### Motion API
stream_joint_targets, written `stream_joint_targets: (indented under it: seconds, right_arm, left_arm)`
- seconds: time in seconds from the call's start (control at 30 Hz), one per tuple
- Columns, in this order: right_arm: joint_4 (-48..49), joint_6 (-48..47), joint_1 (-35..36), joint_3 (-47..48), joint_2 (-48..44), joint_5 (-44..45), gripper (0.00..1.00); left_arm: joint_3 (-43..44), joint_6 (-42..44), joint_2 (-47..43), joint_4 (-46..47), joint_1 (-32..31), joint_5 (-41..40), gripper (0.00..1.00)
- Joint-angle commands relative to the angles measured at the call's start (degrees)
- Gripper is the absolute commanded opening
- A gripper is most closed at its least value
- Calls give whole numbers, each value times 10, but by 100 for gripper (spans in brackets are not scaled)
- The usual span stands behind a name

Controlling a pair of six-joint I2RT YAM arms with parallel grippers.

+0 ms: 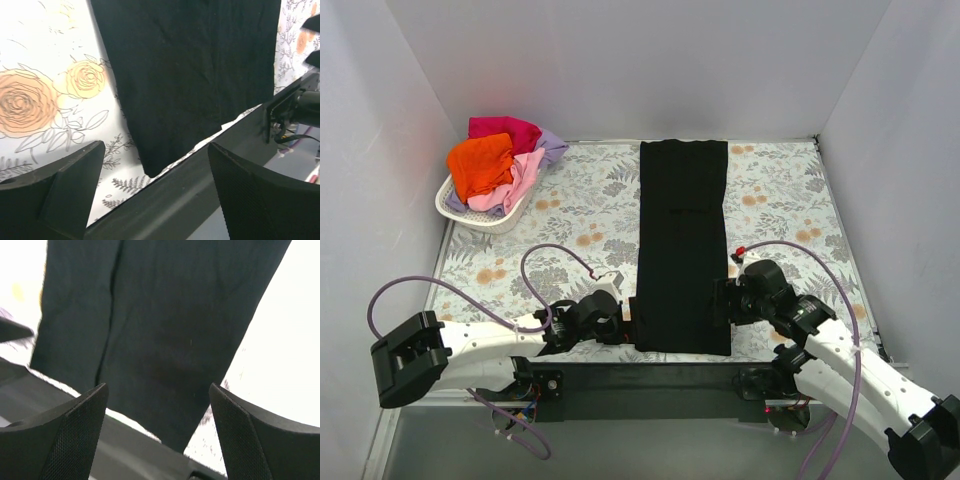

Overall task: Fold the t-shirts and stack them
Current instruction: Fold the tshirt

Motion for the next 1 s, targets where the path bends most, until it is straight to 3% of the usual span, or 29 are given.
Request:
stream_joint_targets:
  seconds: [0.0,0.17,0.5,0.97]
  right_arm:
    - [-48,44,18,-24,-22,-5,74]
    - [-62,85,48,-36,-45,17,75]
    - [-69,138,97,-65,-43,40,77]
    - [-70,198,164,-74,-30,74,72]
  left_arm:
    - [-12,-17,17,-23,-5,38,77]
    - [-7,-34,35,-40,-16,65,60]
    - [-7,-49,33,-75,-22,47,41]
    - [-19,-69,8,-73,-22,-7,36]
